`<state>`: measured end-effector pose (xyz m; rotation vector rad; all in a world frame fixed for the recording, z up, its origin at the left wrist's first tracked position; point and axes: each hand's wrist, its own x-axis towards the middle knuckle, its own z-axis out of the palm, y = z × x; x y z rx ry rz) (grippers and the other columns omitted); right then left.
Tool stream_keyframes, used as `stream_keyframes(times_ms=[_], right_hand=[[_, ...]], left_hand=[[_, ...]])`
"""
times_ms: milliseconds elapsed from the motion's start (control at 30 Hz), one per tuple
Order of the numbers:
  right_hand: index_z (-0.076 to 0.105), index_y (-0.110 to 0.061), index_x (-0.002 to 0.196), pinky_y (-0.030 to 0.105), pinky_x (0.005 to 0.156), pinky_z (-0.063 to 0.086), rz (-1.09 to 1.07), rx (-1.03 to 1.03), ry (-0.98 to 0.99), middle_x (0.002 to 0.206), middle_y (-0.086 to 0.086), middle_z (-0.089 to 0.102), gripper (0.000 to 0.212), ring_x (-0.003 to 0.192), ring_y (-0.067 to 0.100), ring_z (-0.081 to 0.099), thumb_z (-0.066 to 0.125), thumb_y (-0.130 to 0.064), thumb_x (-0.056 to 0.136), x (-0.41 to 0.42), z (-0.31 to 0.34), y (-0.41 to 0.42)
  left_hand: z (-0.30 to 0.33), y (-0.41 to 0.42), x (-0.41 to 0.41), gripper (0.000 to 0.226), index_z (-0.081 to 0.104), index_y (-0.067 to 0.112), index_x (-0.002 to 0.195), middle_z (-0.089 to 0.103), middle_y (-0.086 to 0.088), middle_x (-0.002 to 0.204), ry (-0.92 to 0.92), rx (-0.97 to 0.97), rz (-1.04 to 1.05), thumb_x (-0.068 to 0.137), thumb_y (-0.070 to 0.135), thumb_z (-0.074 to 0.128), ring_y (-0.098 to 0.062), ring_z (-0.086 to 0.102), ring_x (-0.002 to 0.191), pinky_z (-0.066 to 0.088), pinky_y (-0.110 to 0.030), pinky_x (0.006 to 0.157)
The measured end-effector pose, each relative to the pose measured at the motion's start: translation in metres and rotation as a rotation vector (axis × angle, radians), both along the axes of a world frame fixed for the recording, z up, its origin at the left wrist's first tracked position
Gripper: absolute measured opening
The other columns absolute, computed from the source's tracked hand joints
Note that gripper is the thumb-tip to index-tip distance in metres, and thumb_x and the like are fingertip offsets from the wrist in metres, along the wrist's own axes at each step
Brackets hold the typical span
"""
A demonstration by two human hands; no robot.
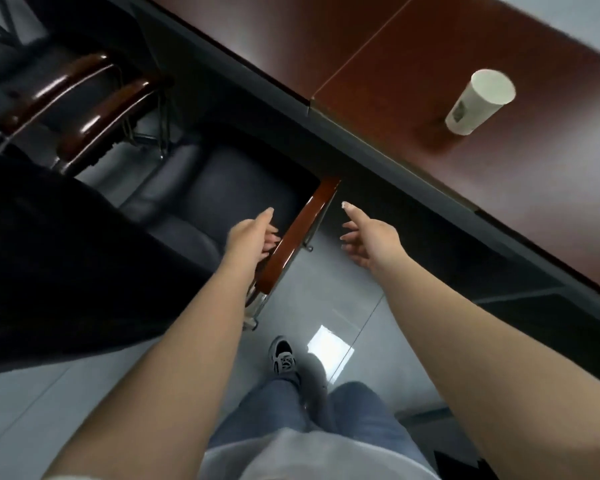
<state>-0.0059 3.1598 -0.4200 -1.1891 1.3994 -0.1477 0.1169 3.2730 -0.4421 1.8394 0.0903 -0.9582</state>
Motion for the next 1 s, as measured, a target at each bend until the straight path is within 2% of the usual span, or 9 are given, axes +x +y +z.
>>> stream_keyframes(times_ms=[100, 233, 367, 467, 533, 633, 733, 900, 1000], right_hand=[[0.062, -0.01, 0.097, 0.03, 0.076, 0.052, 0.028, 0.053, 0.007, 0.085, 0.006, 0.062, 0.042, 0.078, 0.018, 0.06, 0.058, -0.051, 0.085, 0.012, -0.02, -0.007], [0.06, -0.008, 0.099, 0.029, 0.075, 0.052, 0.081, 0.152, 0.046, 0.084, 0.004, 0.061, 0.044, 0.079, 0.018, 0.061, 0.059, -0.049, 0.085, 0.033, -0.057, -0.023], [0.059, -0.009, 0.088, 0.026, 0.069, 0.052, 0.158, 0.268, 0.132, 0.089, 0.006, 0.063, 0.04, 0.079, 0.019, 0.061, 0.06, -0.049, 0.085, 0.05, -0.098, -0.037], [0.059, -0.007, 0.104, 0.03, 0.082, 0.054, 0.203, 0.343, 0.156, 0.109, 0.012, 0.065, 0.045, 0.097, 0.024, 0.065, 0.06, -0.048, 0.085, 0.059, -0.127, -0.045], [0.057, -0.009, 0.113, 0.034, 0.092, 0.051, 0.201, 0.419, 0.116, 0.115, 0.01, 0.064, 0.049, 0.104, 0.024, 0.063, 0.061, -0.049, 0.084, 0.062, -0.14, -0.042], [0.058, -0.014, 0.104, 0.034, 0.09, 0.049, 0.144, 0.568, 0.009, 0.097, 0.001, 0.065, 0.04, 0.092, 0.015, 0.062, 0.062, -0.049, 0.084, 0.068, -0.154, -0.038], [0.056, -0.014, 0.086, 0.034, 0.084, 0.053, 0.067, 0.644, -0.053, 0.084, 0.003, 0.065, 0.031, 0.083, 0.018, 0.064, 0.063, -0.045, 0.084, 0.072, -0.156, -0.034], [0.056, -0.013, 0.093, 0.038, 0.088, 0.052, 0.066, 0.61, -0.047, 0.092, 0.005, 0.068, 0.037, 0.091, 0.021, 0.065, 0.063, -0.048, 0.083, 0.074, -0.15, -0.029], [0.056, -0.012, 0.102, 0.038, 0.089, 0.051, 0.075, 0.592, 0.002, 0.1, 0.005, 0.068, 0.043, 0.092, 0.02, 0.064, 0.063, -0.049, 0.082, 0.066, -0.145, -0.017]], left_hand=[[-0.012, -0.006, 0.008, 0.032, 0.057, 0.015, 0.07, 0.058, 0.001, 0.071, -0.015, 0.049, -0.009, 0.093, 0.036, 0.05, -0.008, 0.053, 0.065, 0.044, -0.02, 0.062], [-0.046, -0.019, 0.016, 0.032, 0.061, 0.013, 0.077, 0.061, 0.001, 0.084, 0.003, 0.171, -0.043, 0.092, 0.039, 0.051, -0.012, 0.056, 0.078, 0.046, -0.029, 0.079], [-0.087, -0.025, 0.007, 0.042, 0.062, 0.016, 0.108, 0.06, 0.001, 0.104, 0.004, 0.376, -0.164, 0.087, 0.051, 0.053, -0.018, 0.055, 0.094, 0.043, -0.028, 0.083], [-0.112, -0.027, 0.002, 0.054, 0.055, 0.015, 0.123, 0.059, -0.003, 0.116, 0.093, 0.415, -0.138, 0.087, 0.055, 0.051, -0.023, 0.056, 0.105, 0.043, -0.03, 0.087], [-0.122, -0.02, 0.0, 0.062, 0.053, 0.012, 0.127, 0.057, -0.007, 0.125, 0.139, 0.424, -0.156, 0.087, 0.06, 0.046, -0.025, 0.055, 0.11, 0.042, -0.032, 0.088], [-0.133, -0.013, -0.002, 0.067, 0.054, 0.01, 0.126, 0.056, -0.009, 0.127, 0.133, 0.473, -0.189, 0.087, 0.063, 0.042, -0.026, 0.054, 0.113, 0.042, -0.034, 0.092], [-0.135, -0.013, -0.001, 0.067, 0.056, 0.009, 0.123, 0.058, -0.01, 0.124, 0.125, 0.469, -0.196, 0.087, 0.063, 0.041, -0.026, 0.055, 0.11, 0.044, -0.035, 0.093], [-0.135, -0.01, 0.0, 0.063, 0.06, 0.006, 0.114, 0.06, -0.011, 0.111, 0.096, 0.473, -0.212, 0.088, 0.061, 0.042, -0.024, 0.057, 0.095, 0.045, -0.031, 0.082], [-0.135, 0.004, 0.0, 0.063, 0.061, 0.008, 0.114, 0.061, -0.01, 0.109, 0.122, 0.482, -0.235, 0.086, 0.062, 0.044, -0.025, 0.058, 0.098, 0.046, -0.032, 0.084]])
